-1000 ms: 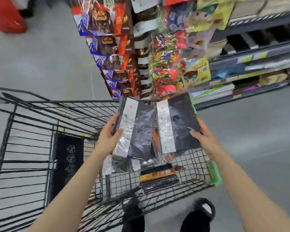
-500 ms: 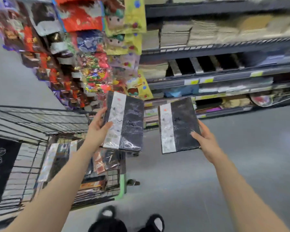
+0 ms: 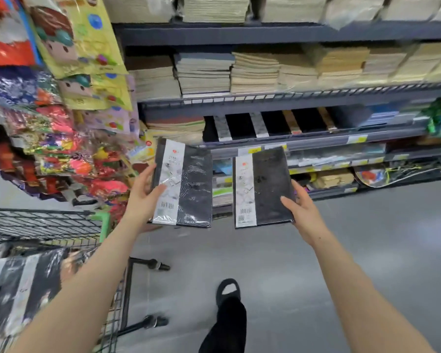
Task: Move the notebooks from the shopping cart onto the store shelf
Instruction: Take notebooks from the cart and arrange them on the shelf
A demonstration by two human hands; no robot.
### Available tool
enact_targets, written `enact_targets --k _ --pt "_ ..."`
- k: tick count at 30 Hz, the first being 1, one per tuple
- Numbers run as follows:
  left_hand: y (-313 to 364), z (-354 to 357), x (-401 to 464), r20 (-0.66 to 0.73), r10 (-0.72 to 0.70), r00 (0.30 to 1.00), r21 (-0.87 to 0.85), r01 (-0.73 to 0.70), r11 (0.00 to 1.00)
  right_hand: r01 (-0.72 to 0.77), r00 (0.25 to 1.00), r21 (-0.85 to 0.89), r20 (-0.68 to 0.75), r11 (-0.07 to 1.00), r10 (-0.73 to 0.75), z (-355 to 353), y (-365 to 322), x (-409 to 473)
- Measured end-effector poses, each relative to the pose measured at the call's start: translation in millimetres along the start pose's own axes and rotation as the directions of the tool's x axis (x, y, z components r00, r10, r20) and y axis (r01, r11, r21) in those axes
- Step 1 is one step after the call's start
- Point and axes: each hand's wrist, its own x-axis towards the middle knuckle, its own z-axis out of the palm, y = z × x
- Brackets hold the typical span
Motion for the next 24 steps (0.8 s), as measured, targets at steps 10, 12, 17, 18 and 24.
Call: enact_targets --k 10,12,17,18,24 --pt "-29.1 64.4 84.6 -0.106 -0.041 0.994 -0.009 0.041 0.999 -0.005 0.994 0.082 0.110 0.997 -0.004 -19.1 -6.7 160.5" --pt "-37.7 70.7 89.8 -0.138 -0.013 0.990 -0.014 0.011 1.000 0.009 0.990 0.108 0.138 0.994 -0.024 -11.1 -3.8 190.0" --pt "-55.5 86.9 98.8 -0.311 0.080 0.947 0.001 -0.083 0.997 0.015 0.983 0.073 0.179 0.997 -0.028 12.2 -8.1 247.7" --pt "-57.0 89.3 100.5 -0.332 0.091 0.939 0.001 -0.096 0.995 0.010 0.981 0.077 0.191 0.997 -0.024 16.7 -12.5 254.9" --pt "-71.3 100.0 110.8 -0.340 0.166 0.925 0.070 -0.151 0.986 0.196 0.969 -0.013 0.154 0.981 -0.191 20.6 -12.4 280.3"
